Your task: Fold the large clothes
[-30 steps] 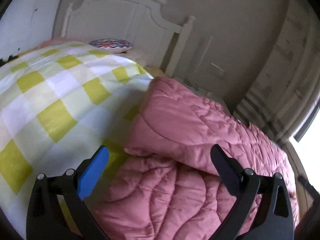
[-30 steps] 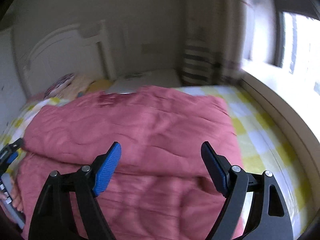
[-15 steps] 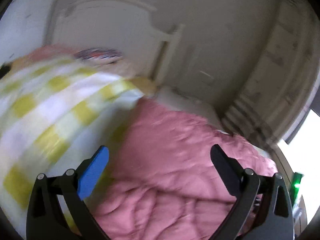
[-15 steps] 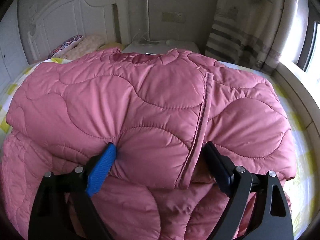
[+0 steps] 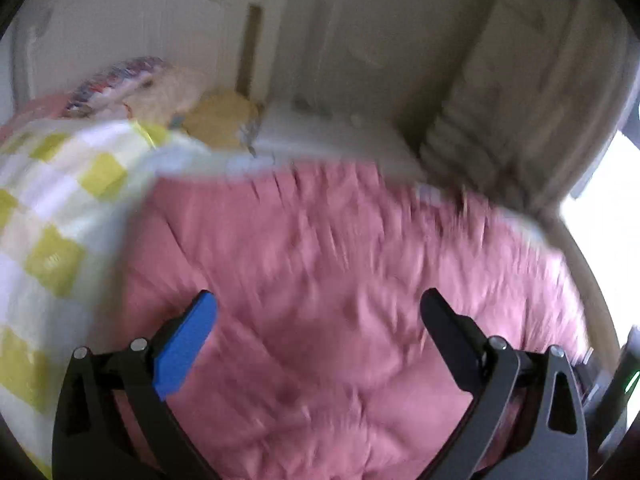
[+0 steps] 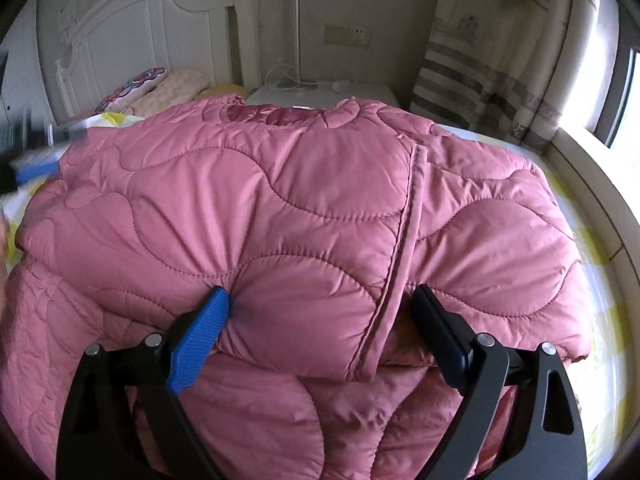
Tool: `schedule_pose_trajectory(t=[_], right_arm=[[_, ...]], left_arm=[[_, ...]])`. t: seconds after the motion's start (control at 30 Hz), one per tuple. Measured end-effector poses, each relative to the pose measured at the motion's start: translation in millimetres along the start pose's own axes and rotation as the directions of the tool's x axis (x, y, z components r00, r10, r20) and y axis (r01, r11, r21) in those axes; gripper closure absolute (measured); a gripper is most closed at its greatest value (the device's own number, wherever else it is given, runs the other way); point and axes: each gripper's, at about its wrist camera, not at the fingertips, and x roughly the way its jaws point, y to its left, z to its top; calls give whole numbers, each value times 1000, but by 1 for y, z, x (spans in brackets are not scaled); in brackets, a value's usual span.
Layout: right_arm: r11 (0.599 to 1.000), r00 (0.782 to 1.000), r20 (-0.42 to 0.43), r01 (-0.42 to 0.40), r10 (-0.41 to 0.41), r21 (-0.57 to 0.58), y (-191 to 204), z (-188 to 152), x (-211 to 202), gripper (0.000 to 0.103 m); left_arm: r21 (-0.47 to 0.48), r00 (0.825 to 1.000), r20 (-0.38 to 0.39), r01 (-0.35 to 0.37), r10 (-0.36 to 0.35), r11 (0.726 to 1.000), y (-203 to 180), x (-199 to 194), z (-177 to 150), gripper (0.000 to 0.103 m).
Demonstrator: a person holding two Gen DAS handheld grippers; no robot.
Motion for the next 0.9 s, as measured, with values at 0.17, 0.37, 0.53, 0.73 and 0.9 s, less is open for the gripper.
schedule_pose_trajectory(t=[0.17, 0.37, 0.53, 0.73, 0.9], right_arm=[[1000, 1000, -3, -10, 10, 7, -3, 2, 2, 14], [1000, 1000, -6, -26, 26, 3, -4, 2, 3, 12], [999, 999, -7, -33, 33, 8, -5, 2, 3, 12], [999, 999, -7, -32, 32, 8, -5, 2, 3, 12], [999, 999, -8, -35, 35, 10, -5, 2, 4, 11]], left_arm=[[-59, 995, -92, -47, 42, 997, 29, 42, 37, 2], [21, 979, -152, -138, 140, 990, 41, 73, 24, 2], [-37, 994, 40, -105, 107, 994, 27, -8, -5, 2], [169, 982, -14, -186, 191, 968, -8, -7, -58, 2], [180, 975, -19, -214, 220, 960, -11, -6, -63, 2]])
